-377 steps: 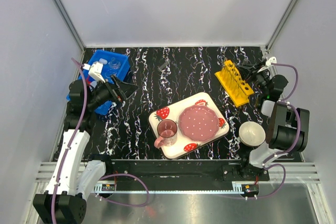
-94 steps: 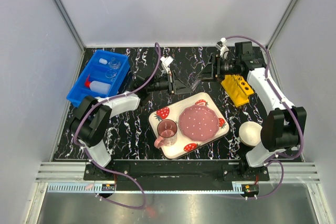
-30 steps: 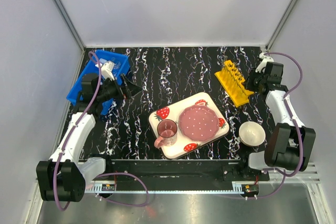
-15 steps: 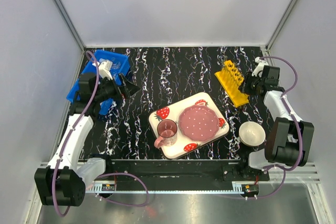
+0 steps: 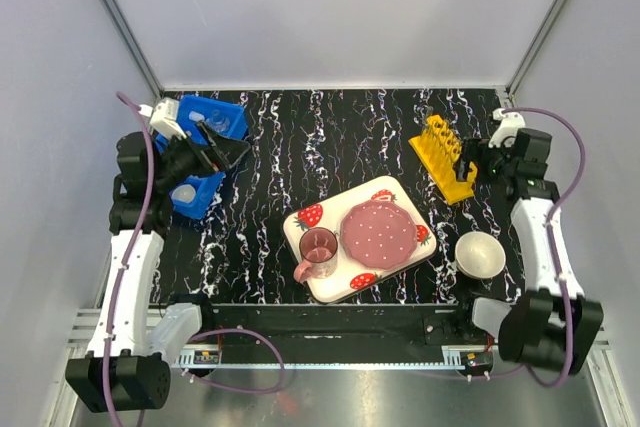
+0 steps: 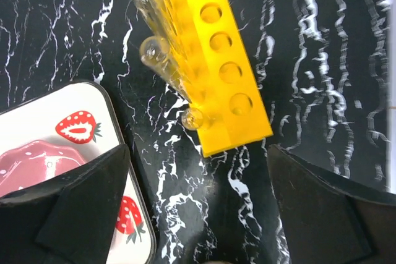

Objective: Organize the chemistry lab equipment

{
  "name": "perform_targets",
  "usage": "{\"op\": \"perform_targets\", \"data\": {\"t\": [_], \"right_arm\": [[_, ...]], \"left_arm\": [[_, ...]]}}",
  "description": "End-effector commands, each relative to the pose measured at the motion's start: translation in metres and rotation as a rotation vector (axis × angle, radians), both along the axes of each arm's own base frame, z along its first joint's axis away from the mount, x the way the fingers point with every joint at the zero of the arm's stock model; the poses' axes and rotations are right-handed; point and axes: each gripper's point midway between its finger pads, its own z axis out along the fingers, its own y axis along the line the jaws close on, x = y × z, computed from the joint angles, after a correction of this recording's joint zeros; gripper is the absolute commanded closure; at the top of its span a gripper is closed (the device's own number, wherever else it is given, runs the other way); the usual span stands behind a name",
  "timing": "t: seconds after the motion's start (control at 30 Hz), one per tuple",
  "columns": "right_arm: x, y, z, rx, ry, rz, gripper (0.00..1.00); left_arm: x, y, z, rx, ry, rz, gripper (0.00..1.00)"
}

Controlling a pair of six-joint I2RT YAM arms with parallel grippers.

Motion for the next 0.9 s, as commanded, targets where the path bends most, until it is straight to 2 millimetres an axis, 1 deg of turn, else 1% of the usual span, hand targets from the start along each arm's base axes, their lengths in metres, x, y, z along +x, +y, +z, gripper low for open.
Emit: {"op": "perform_targets", "data": {"t": [0.0, 0.03, 0.07, 0.1, 0.13, 0.17, 0.2, 0.27, 0.3, 0.33, 0.37, 0.4, 0.47, 0.5, 0.53, 0.57, 0.7, 0.87], "right_arm": [[-0.021, -0.024, 0.068, -0.154, -0.142, -0.061, 0.0], [-0.029, -0.034, 0.087, -0.154, -0.185, -0.152, 0.0], [-0.032, -0.037, 0.101, -0.146, -0.217, -0.193, 0.0], [-0.035, -0.038, 0.124, -0.115, -0.266, -0.239, 0.0], [-0.04, -0.041, 0.143, -0.104, -0.314, -0.288, 0.0], [-0.043, -0.043, 0.158, -0.083, -0.349, -0.324, 0.0], [-0.048, -0.045, 0.187, -0.034, -0.421, -0.382, 0.0], [-0.051, -0.043, 0.211, -0.007, -0.461, -0.395, 0.0], [-0.058, -0.042, 0.232, 0.011, -0.487, -0.409, 0.0], [-0.056, -0.049, 0.235, 0.004, -0.47, -0.453, 0.0], [-0.057, -0.051, 0.241, 0.001, -0.468, -0.464, 0.0], [-0.059, -0.054, 0.251, -0.007, -0.467, -0.48, 0.0], [-0.062, -0.055, 0.259, -0.019, -0.479, -0.486, 0.0], [-0.065, -0.06, 0.261, -0.031, -0.488, -0.513, 0.0], [-0.067, -0.06, 0.263, -0.033, -0.497, -0.514, 0.0], [-0.067, -0.06, 0.262, -0.041, -0.498, -0.51, 0.0], [-0.073, -0.052, 0.265, -0.037, -0.508, -0.472, 0.0], [-0.077, -0.05, 0.264, -0.035, -0.506, -0.464, 0.0]], "left_arm": [[-0.003, 0.004, 0.056, -0.082, -0.073, 0.025, 0.01], [-0.003, 0.004, 0.071, -0.093, -0.086, 0.023, 0.01], [-0.005, 0.002, 0.079, -0.117, -0.073, 0.02, 0.01], [-0.01, 0.001, 0.096, -0.122, -0.091, 0.016, 0.01], [-0.01, 0.001, 0.103, -0.121, -0.093, 0.024, 0.01], [-0.012, 0.001, 0.109, -0.092, -0.108, 0.027, 0.01], [-0.016, 0.007, 0.121, -0.059, -0.111, 0.076, 0.01], [-0.017, 0.013, 0.123, 0.045, -0.123, 0.112, 0.01], [-0.022, 0.018, 0.125, 0.091, -0.104, 0.155, 0.01], [-0.022, 0.02, 0.123, 0.124, -0.09, 0.169, 0.01], [-0.025, 0.02, 0.12, 0.171, -0.092, 0.166, 0.01], [-0.027, 0.027, 0.116, 0.2, -0.073, 0.198, 0.01], [-0.034, 0.032, 0.11, 0.238, -0.064, 0.207, 0.01], [-0.036, 0.034, 0.109, 0.252, -0.065, 0.215, 0.01], [-0.043, 0.037, 0.112, 0.261, -0.08, 0.224, 0.01], [-0.047, 0.039, 0.11, 0.283, -0.083, 0.223, 0.01], [-0.067, 0.048, 0.117, 0.317, -0.139, 0.257, 0.01], [-0.074, 0.05, 0.121, 0.321, -0.167, 0.26, 0.01]]}}
